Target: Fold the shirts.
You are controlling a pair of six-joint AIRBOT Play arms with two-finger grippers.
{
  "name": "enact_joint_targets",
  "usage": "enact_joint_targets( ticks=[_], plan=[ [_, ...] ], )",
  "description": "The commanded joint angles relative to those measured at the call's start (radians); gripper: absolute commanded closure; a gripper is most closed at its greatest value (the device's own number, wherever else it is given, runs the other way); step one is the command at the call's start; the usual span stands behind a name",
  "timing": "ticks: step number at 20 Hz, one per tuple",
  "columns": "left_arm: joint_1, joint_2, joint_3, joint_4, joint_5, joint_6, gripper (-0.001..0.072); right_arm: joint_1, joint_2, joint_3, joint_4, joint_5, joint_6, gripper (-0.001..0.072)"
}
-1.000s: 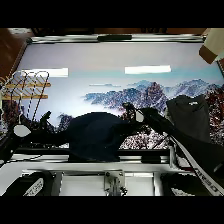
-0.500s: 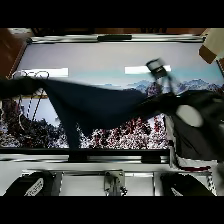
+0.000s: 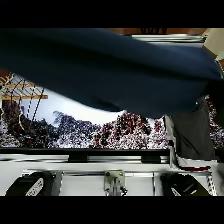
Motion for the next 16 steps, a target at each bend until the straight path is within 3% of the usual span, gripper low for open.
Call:
enact_joint_targets(
  ticks=[1,3,9,13,16],
  plan=[
    [0.001,0.010,-0.010,0.145,-0.218,-0.035,0.0678,-0.001,-0.022,0.008,-0.005,0.259,0.016,0.0634],
    [0.001,0.010,-0.111,0.146,-0.253,-0.034,0.0678,-0.001,-0.079,-0.023,-0.015,0.234,-0.002,0.0634],
    [0.001,-0.012,-0.593,0.147,-0.059,0.009,0.0677,-0.004,-0.453,-0.102,-0.117,-0.236,0.032,0.0634],
    [0.001,-0.098,-0.909,0.143,0.138,0.014,0.0677,-0.004,-0.812,-0.102,-0.132,-0.376,0.109,0.0633],
    [0.001,-0.204,-1.008,0.118,0.199,0.014,0.0676,-0.004,-0.966,-0.102,-0.129,-0.385,0.173,0.0631]
  ],
)
